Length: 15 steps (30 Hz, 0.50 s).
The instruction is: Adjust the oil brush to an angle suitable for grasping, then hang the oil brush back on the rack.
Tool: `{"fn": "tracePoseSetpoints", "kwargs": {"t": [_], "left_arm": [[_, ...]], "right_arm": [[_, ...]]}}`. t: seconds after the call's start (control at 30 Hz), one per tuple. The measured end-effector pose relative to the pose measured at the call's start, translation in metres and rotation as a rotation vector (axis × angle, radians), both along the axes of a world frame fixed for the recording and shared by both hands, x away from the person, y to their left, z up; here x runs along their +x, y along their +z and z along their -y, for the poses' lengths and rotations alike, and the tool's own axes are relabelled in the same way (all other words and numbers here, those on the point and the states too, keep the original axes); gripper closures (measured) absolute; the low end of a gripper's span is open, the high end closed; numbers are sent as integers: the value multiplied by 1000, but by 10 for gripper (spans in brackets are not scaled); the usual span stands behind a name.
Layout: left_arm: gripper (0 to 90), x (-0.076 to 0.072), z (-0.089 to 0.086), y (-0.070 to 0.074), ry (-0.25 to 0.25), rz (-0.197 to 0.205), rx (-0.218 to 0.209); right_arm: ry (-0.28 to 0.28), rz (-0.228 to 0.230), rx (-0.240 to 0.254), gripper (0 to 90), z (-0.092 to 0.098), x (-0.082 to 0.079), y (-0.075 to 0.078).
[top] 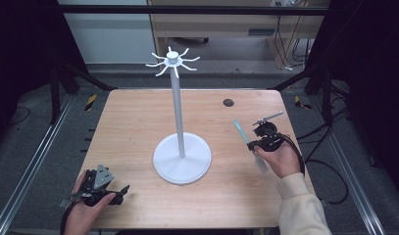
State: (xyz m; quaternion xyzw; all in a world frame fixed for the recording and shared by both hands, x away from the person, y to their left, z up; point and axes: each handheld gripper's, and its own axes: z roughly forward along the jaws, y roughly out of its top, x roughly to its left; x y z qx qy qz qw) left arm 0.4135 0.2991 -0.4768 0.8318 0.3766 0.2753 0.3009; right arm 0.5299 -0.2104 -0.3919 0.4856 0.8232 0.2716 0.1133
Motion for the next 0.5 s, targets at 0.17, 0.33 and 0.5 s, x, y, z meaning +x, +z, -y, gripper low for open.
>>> {"fn": "tracePoseSetpoints", "kwargs": {"t": [0.17, 0.33, 0.5], "left_arm": [[42, -1, 0, 0, 0, 3, 4], [42, 0, -3, 1, 11, 6, -4], [42, 0, -4, 3, 13, 19, -9]], "right_arm": [[-8, 73, 83, 825, -9, 6, 17], [7, 126, 150, 825, -16, 6, 27], [38, 201, 173, 825, -26, -5, 38]]}}
